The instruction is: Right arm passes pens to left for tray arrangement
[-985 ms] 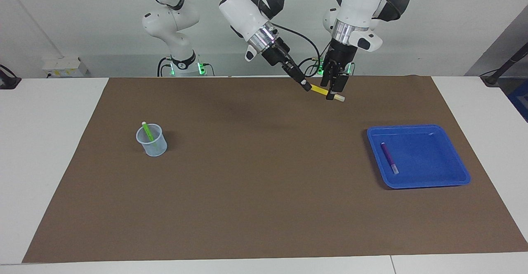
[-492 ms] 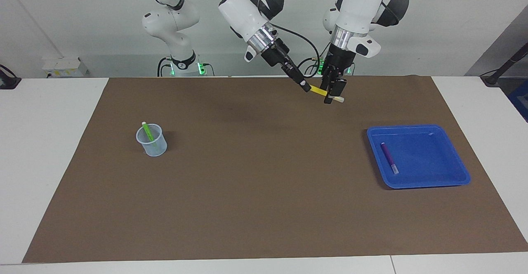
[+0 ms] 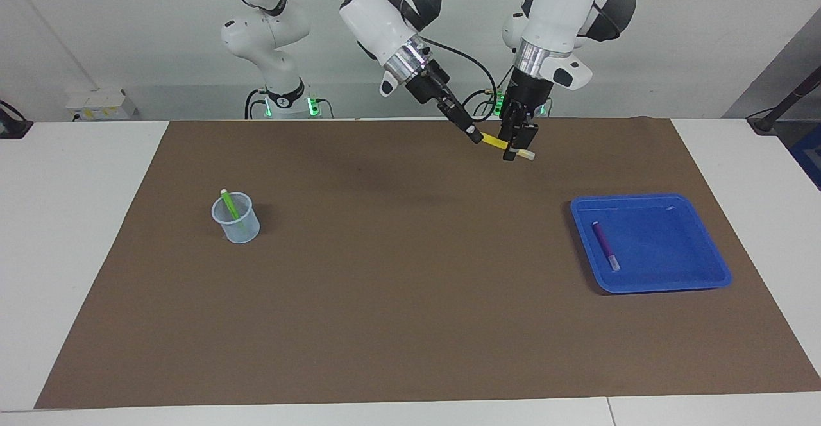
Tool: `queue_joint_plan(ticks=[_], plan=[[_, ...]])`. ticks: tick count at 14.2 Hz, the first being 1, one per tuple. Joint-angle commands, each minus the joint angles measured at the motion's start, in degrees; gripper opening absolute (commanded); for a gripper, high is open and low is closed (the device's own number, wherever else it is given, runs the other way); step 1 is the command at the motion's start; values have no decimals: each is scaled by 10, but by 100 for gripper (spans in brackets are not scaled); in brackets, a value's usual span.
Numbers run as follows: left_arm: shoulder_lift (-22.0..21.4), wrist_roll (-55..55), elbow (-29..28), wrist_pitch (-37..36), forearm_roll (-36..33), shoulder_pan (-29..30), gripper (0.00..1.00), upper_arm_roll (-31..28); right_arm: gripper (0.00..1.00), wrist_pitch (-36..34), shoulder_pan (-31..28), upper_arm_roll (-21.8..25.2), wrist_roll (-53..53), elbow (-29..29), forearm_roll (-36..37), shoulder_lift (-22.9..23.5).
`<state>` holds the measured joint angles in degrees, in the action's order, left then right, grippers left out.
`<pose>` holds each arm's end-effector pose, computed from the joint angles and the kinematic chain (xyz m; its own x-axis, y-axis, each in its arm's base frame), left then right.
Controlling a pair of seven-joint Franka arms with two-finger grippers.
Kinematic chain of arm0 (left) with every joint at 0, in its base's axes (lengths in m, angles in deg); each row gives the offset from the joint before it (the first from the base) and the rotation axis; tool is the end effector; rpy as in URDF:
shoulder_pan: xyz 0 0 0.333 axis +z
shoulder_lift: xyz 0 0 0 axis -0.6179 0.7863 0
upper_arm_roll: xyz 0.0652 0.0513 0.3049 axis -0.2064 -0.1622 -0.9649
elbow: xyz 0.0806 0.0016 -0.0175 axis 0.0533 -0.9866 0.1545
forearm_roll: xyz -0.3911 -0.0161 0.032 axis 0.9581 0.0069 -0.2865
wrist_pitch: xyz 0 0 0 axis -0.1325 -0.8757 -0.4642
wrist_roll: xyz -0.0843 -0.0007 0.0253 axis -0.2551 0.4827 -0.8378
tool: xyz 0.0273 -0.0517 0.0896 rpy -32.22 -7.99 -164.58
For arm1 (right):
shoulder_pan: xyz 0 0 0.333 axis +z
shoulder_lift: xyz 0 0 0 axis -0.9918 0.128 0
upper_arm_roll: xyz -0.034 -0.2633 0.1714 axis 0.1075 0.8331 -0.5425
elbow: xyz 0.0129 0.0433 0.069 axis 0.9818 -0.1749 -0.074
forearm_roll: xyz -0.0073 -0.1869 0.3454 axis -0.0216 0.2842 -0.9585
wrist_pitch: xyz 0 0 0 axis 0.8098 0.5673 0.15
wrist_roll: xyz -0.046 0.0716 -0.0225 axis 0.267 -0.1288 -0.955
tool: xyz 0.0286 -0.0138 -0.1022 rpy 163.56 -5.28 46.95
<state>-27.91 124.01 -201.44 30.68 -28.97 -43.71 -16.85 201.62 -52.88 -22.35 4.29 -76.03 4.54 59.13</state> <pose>0.4663 -0.2377 0.5695 0.0959 0.9816 -0.1652 0.9670 -0.0525 0.2493 0.4448 0.4029 0.5223 0.4260 -0.7470 -0.5104 -0.7606 0.0097 -0.6491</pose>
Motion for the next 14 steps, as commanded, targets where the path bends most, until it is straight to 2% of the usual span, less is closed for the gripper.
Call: queue_joint_plan(ticks=[1, 14], plan=[[1, -5, 0, 2, -3, -4, 56, -3, 0, 10, -3, -3, -16, 9, -13, 7], [1, -5, -2, 1, -3, -4, 25, -3, 0, 9, -13, -3, -76, 5, -13, 7]])
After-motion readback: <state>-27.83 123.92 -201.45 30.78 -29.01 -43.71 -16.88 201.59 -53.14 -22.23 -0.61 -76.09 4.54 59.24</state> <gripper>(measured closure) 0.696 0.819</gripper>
